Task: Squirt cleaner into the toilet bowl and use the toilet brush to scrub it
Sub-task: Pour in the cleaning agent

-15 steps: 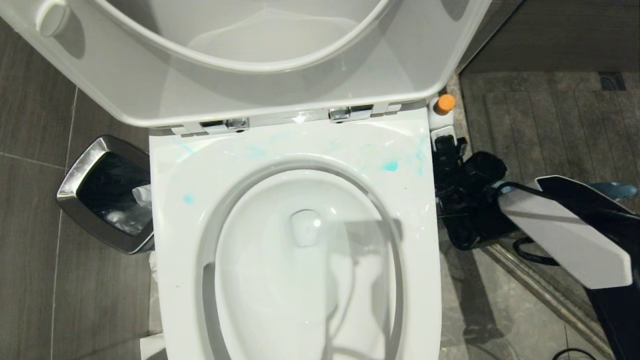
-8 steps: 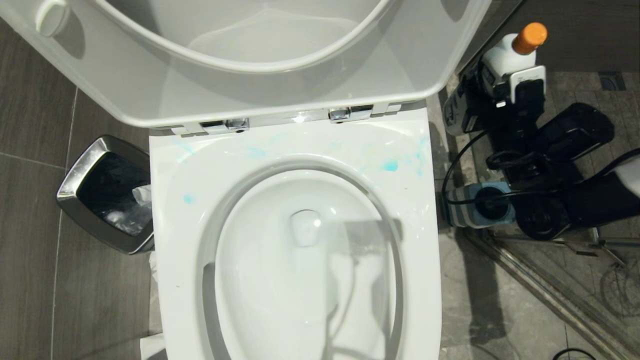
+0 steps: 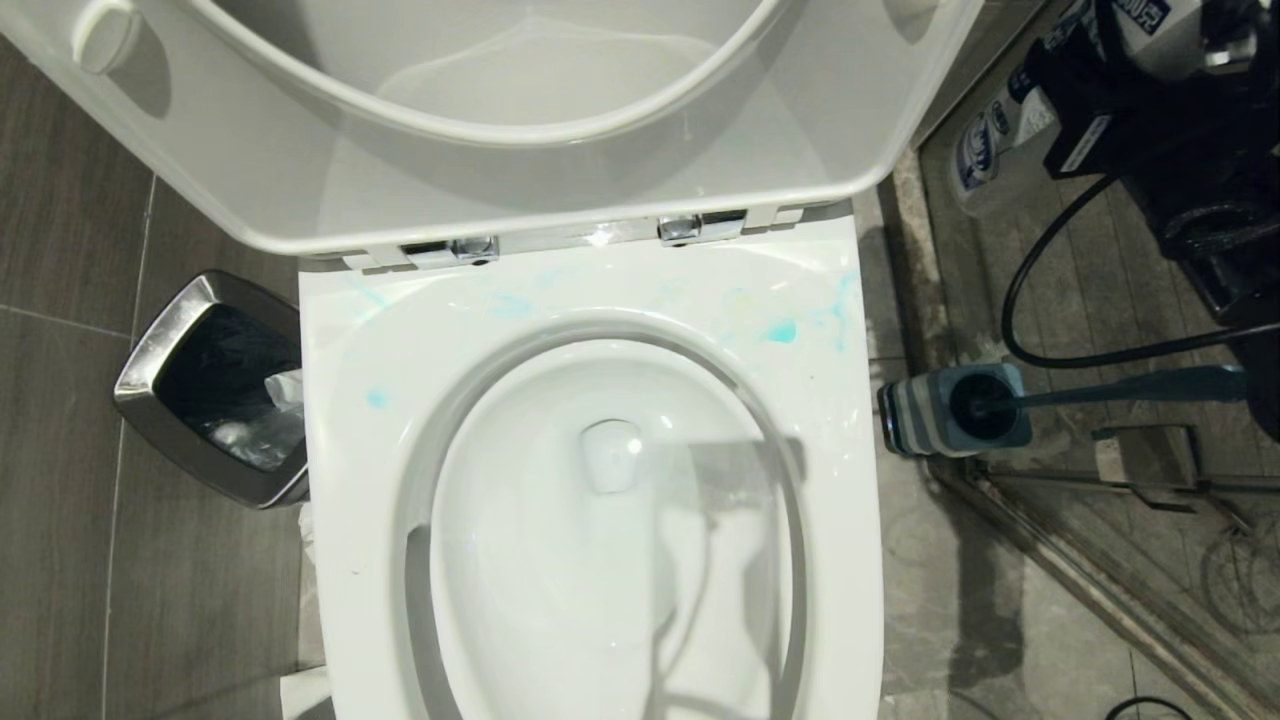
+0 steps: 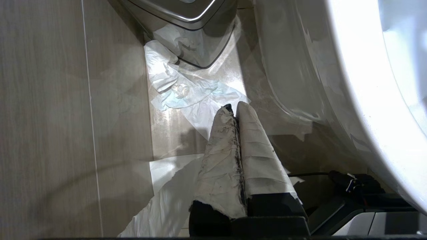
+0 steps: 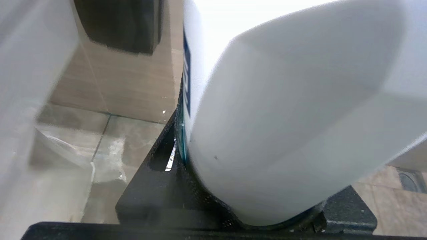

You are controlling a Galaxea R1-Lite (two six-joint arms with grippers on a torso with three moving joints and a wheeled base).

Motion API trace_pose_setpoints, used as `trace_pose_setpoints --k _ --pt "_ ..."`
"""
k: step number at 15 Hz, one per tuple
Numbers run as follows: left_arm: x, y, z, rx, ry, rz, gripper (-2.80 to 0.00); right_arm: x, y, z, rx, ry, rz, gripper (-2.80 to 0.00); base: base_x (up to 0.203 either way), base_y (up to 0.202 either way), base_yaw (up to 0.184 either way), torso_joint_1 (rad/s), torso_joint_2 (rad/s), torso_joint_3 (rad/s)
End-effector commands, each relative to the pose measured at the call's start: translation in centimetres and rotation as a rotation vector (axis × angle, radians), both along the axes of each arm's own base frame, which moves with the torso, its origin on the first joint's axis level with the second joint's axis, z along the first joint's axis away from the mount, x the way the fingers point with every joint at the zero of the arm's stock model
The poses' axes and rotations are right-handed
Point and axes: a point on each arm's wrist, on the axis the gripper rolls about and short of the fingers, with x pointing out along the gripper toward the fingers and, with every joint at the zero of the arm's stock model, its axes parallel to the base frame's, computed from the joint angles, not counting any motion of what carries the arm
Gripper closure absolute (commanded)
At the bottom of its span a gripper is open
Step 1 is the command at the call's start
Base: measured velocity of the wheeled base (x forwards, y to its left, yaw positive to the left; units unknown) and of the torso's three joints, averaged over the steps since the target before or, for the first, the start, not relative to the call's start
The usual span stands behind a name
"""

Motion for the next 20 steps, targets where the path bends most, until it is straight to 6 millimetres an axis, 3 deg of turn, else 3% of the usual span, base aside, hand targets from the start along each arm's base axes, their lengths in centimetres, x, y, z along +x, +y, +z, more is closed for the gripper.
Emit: trace_pose_setpoints --k 1,5,8,20 --pt "0.0 0.0 0.0 0.0 0.0 0.001 0.0 -4.4 -0.4 2.4 0.024 -0.004 0.034 0.0 0.0 0.0 0.0 0.0 0.0 0.0" --pt "0.0 0.0 0.0 0.0 0.0 -0.001 0.0 -7.2 -0.8 0.4 0.018 0.116 0.046 0.0 0.0 0.0 0.0 0.0 0.0 0.0" --pt "0.0 0.0 0.0 -0.003 0.001 0.001 0.0 -8.0 -1.0 0.7 0.018 0.103 0.026 0.0 0.0 0.0 0.0 0.0 0.0 0.0" --pt "0.0 0.0 0.0 -0.003 0.0 0.001 0.0 -8.6 -1.1 0.2 -0.004 0.113 0.015 0.0 0.0 0.0 0.0 0.002 0.0 0.137"
